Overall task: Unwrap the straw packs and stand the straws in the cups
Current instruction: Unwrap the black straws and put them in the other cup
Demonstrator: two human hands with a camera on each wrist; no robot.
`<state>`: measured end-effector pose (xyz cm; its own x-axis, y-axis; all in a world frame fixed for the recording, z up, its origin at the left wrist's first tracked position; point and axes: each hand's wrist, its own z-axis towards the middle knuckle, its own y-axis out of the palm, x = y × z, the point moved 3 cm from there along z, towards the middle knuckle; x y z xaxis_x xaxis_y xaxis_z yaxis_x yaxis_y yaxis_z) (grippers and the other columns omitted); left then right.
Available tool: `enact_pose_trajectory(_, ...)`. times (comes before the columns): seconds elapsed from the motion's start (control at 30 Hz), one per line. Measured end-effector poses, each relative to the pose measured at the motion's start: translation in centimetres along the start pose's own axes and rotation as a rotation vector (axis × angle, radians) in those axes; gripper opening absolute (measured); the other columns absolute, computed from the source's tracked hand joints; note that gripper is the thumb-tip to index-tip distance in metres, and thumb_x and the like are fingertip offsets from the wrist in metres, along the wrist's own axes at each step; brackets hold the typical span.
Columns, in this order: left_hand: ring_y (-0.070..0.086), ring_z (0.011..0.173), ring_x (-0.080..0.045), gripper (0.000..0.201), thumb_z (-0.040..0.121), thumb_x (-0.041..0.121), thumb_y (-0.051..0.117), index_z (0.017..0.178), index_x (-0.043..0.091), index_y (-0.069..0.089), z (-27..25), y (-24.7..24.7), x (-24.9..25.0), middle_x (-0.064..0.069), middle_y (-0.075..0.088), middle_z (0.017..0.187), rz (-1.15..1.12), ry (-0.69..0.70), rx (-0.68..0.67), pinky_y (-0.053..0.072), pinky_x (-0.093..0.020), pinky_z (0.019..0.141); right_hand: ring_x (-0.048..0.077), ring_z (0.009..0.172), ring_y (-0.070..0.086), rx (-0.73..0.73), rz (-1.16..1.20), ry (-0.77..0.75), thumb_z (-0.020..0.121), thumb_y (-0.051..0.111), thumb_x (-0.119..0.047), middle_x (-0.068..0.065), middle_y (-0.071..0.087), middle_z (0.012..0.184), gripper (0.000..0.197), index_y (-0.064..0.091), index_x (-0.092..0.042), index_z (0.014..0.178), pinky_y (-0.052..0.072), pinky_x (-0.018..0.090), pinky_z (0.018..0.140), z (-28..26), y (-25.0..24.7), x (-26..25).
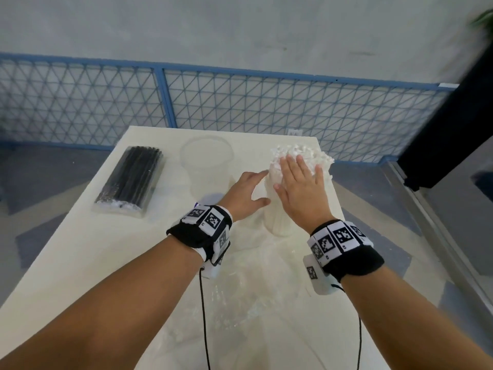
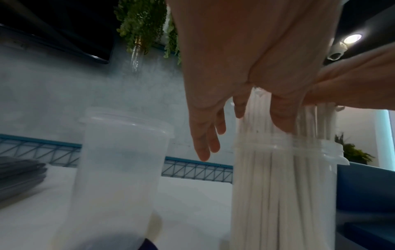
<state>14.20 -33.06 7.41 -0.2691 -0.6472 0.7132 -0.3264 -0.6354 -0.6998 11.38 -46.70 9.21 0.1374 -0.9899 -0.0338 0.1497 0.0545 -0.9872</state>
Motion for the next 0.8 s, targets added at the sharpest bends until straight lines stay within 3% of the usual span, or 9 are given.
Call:
enact_pose_trajectory(0.07, 0.046, 0.119, -0.021, 0.052, 0.088, 0.024, 0.059, 0.137, 0.019, 0.041, -0.7, -1.1, -1.0, -0.006, 0.040, 0.135, 0.007, -0.017, 0.043, 0.032, -0.020, 0.096, 0.028, 0.146, 0.006, 0.025, 0.012, 0.042, 0.097, 0.030, -0.041, 0.011, 0.018, 0.156, 0.059, 0.018, -0.012, 0.148, 0.004, 0.054, 0.115, 0.5, -0.8, -0.6)
enact_pose_trajectory(0.1, 0.050, 0.112, -0.020, 0.043, 0.088, 0.023, 0.060, 0.130, 0.017, 0.049, -0.9, -1.9, -1.6, -0.006, 0.044, 0.130, 0.001, -0.032, 0.088, 0.035, -0.019, 0.092, 0.032, 0.143, 0.018, 0.126, 0.031, 0.034, 0.095, 0.035, -0.040, 0.015, 0.032, 0.150, 0.057, 0.030, -0.012, 0.144, 0.016, 0.056, 0.112, 0.7, -1.6, -1.5)
enact_pose_trajectory(0.17, 0.056, 0.093, -0.019, 0.026, 0.087, 0.019, 0.060, 0.112, 0.012, 0.061, -1.5, -3.8, -3.2, -0.008, 0.056, 0.117, -0.035, -0.079, 0.191, 0.042, -0.023, 0.085, 0.034, 0.119, 0.047, 0.374, 0.107, -0.045, 0.086, 0.043, -0.035, 0.015, 0.058, 0.120, 0.047, 0.053, -0.011, 0.125, 0.042, 0.049, 0.092, 0.9, -2.8, -3.9)
enact_pose_trajectory(0.23, 0.056, 0.080, -0.018, 0.014, 0.086, 0.015, 0.060, 0.097, 0.008, 0.065, -2.0, -6.1, -5.5, -0.010, 0.066, 0.101, -0.057, -0.145, 0.295, 0.047, -0.027, 0.083, 0.028, 0.091, 0.055, 0.460, 0.286, -0.154, 0.083, 0.049, -0.025, 0.011, 0.062, 0.096, 0.033, 0.062, -0.008, 0.108, 0.046, 0.039, 0.075, 1.5, -2.9, -7.0)
enact_pose_trajectory(0.33, 0.060, 0.081, -0.026, 0.012, 0.084, 0.014, 0.060, 0.091, 0.006, 0.066, -3.4, -10.3, -10.1, -0.010, 0.065, 0.085, -0.030, -0.293, 0.405, 0.045, -0.028, 0.077, 0.013, 0.066, 0.053, 0.037, 0.679, -0.180, 0.086, 0.056, -0.011, 0.005, 0.059, 0.075, 0.019, 0.063, -0.006, 0.103, 0.046, 0.031, 0.072, 3.5, -0.9, -12.1)
enact_pose_trajectory(0.4, 0.061, 0.090, -0.029, 0.015, 0.085, 0.014, 0.059, 0.095, 0.005, 0.066, -4.5, -13.1, -13.8, -0.012, 0.066, 0.089, -0.019, -0.409, 0.443, 0.044, -0.028, 0.078, 0.008, 0.059, 0.049, -0.235, 0.792, -0.171, 0.087, 0.058, -0.011, 0.003, 0.057, 0.070, 0.017, 0.063, -0.008, 0.103, 0.043, 0.026, 0.068, 4.9, 1.6, -15.5)
enact_pose_trajectory(0.63, 0.058, 0.107, -0.033, 0.025, 0.085, 0.019, 0.059, 0.103, 0.003, 0.065, -6.7, -19.3, -26.0, -0.018, 0.063, 0.114, -0.069, -0.711, 0.508, 0.043, -0.032, 0.093, 0.020, 0.069, 0.050, -0.717, 1.076, 0.209, 0.088, 0.061, -0.018, 0.006, 0.052, 0.075, 0.010, 0.055, -0.013, 0.096, 0.044, 0.029, 0.066, 10.1, 10.8, -23.9)
enact_pose_trajectory(0.73, 0.055, 0.109, -0.039, 0.028, 0.089, 0.023, 0.052, 0.105, 0.003, 0.064, -6.9, -19.9, -29.1, -0.024, 0.059, 0.118, -0.092, -0.769, 0.514, 0.042, -0.035, 0.092, 0.026, 0.109, 0.051, -0.660, 0.899, 0.245, 0.090, 0.057, -0.028, 0.012, 0.050, 0.118, 0.052, 0.035, -0.016, 0.137, 0.039, 0.034, 0.096, 11.4, 13.4, -26.0)
enact_pose_trajectory(0.8, 0.053, 0.112, -0.038, 0.033, 0.091, 0.028, 0.051, 0.113, 0.005, 0.059, -6.7, -20.1, -30.7, -0.024, 0.054, 0.125, -0.123, -0.812, 0.482, 0.041, -0.035, 0.094, 0.028, 0.132, 0.038, -0.619, 0.883, 0.252, 0.092, 0.053, -0.031, 0.014, 0.035, 0.144, 0.066, 0.017, -0.018, 0.147, 0.032, 0.034, 0.106, 12.1, 14.1, -27.7)
